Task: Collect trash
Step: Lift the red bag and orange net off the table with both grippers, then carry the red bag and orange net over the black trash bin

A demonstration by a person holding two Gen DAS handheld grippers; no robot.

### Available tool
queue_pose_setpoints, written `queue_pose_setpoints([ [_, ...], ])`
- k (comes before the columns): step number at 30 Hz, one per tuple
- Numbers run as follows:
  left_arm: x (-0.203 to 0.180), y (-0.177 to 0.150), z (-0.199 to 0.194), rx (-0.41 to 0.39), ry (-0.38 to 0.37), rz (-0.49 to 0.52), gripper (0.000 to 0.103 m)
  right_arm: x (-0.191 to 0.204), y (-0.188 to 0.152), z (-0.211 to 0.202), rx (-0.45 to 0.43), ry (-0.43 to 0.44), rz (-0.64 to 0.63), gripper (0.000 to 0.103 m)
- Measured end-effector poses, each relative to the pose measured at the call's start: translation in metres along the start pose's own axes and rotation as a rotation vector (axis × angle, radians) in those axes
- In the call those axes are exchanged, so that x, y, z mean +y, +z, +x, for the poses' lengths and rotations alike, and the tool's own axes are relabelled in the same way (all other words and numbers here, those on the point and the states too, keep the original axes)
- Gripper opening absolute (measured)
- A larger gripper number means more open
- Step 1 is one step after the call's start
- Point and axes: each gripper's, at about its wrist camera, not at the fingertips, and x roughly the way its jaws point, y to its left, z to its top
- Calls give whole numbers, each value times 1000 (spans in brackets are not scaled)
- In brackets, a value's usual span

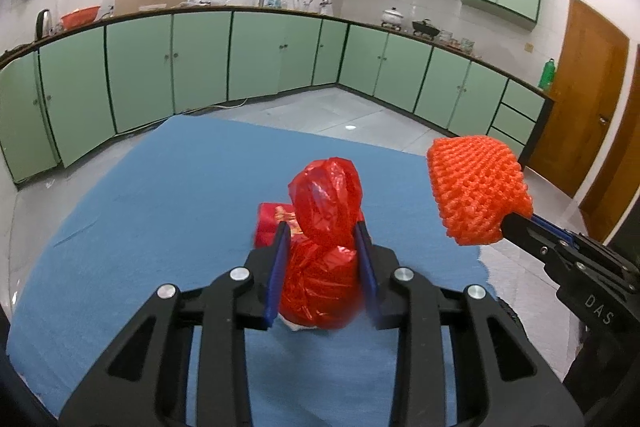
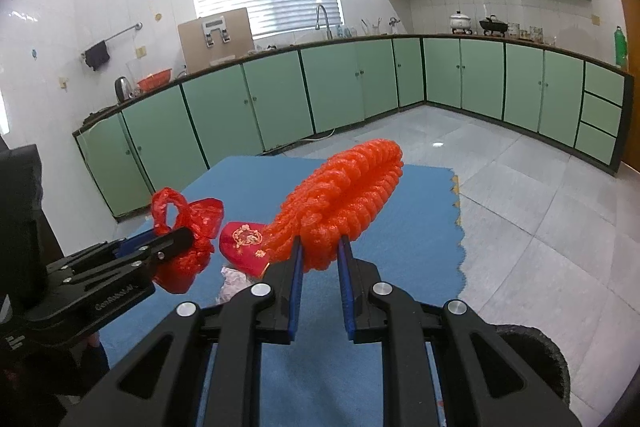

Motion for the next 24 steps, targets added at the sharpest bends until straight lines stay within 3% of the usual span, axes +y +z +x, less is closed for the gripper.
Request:
queue_pose_setpoints([
  [16,-59,4,-24,-51,-105,59,29,-23,2,-56,-71,-44,5,17],
  [24,-109,-6,-32,-65,-171,121,29,-44,-5,-80,-78,-94,16,17],
])
